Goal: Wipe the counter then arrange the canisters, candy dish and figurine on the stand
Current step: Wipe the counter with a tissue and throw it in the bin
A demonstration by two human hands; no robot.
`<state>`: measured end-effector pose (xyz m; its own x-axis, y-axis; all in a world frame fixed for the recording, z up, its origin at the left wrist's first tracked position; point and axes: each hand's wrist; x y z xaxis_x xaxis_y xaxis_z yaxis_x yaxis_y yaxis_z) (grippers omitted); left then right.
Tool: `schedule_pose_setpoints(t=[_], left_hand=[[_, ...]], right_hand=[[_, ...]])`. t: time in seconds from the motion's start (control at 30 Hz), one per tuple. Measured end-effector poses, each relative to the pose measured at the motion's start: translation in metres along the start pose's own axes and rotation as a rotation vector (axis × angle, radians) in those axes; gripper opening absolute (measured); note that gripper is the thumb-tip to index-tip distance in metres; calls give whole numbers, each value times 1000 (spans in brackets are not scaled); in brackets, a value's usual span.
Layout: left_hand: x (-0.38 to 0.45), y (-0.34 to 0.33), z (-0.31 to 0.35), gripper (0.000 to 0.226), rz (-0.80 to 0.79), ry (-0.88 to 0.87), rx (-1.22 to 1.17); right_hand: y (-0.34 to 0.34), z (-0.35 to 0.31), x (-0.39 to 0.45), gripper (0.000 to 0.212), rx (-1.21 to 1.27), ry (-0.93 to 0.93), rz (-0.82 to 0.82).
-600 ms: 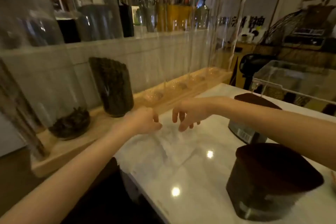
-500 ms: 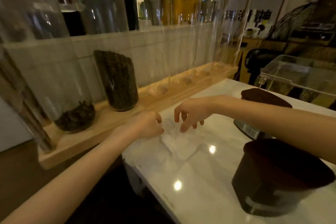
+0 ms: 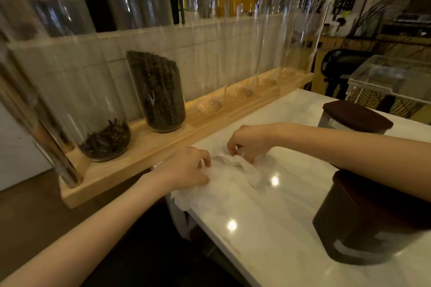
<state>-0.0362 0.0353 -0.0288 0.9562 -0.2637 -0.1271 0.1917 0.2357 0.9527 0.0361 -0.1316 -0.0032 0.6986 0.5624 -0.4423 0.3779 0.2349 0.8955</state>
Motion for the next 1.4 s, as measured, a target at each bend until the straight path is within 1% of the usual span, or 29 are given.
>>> schedule_pose_setpoints(t=[0.13, 0.23, 0.33, 0.4, 0.47, 0.57, 0.63, 0.77, 0.87, 0.93, 1.0, 1.1, 1.2, 1.3, 1.4], left_hand=[[5, -2, 2, 26, 23, -56, -8], [11, 3, 7, 23, 36, -102, 12], [18, 19, 18, 19, 96, -147, 50], [20, 32, 29, 16, 144, -185, 73], [17, 46, 44, 15, 205, -212, 83], [0, 66, 71, 18, 288, -274, -1], [-17, 74, 92, 22, 336, -340, -79], [-47, 75, 138, 18, 465, -455, -165], [-74, 61, 175, 26, 499, -523, -253], [-98, 46, 198, 25, 468, -607, -312], [-127, 29, 215, 24, 395, -692, -362], [-169, -4, 231, 30, 228, -795, -345], [-208, -42, 242, 36, 71, -859, -368], [-238, -81, 247, 29, -54, -888, -374], [-256, -124, 246, 16, -163, -895, -357]], right_hand=[[8, 7, -12, 23, 43, -11, 74], [17, 13, -30, 20, 97, -34, 177], [23, 18, -57, 20, 135, -71, 343], [26, 19, -82, 19, 166, -99, 481], [28, 19, -110, 18, 203, -90, 626], [27, 16, -156, 17, 231, -99, 802], [20, 11, -188, 21, 249, -148, 881], [-8, -9, -258, 34, 324, -285, 991], [-40, -34, -312, 31, 365, -436, 1018], [-66, -49, -343, 23, 424, -526, 1016], [-92, -65, -370, 20, 470, -602, 1000], [-131, -94, -403, 19, 546, -693, 1004], [-174, -127, -429, 16, 661, -743, 1010], [-222, -157, -446, 13, 760, -751, 964], [-269, -178, -453, 16, 921, -734, 849]])
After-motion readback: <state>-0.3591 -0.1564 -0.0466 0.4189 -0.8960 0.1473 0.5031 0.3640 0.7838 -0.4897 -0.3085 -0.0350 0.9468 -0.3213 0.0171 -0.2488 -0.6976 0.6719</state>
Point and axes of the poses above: each hand's wrist, its own x-axis towards the middle knuckle, its own y-axis out of the back of the hand, z = x × y, and after that the axes turned 1 degree about y, right-handed
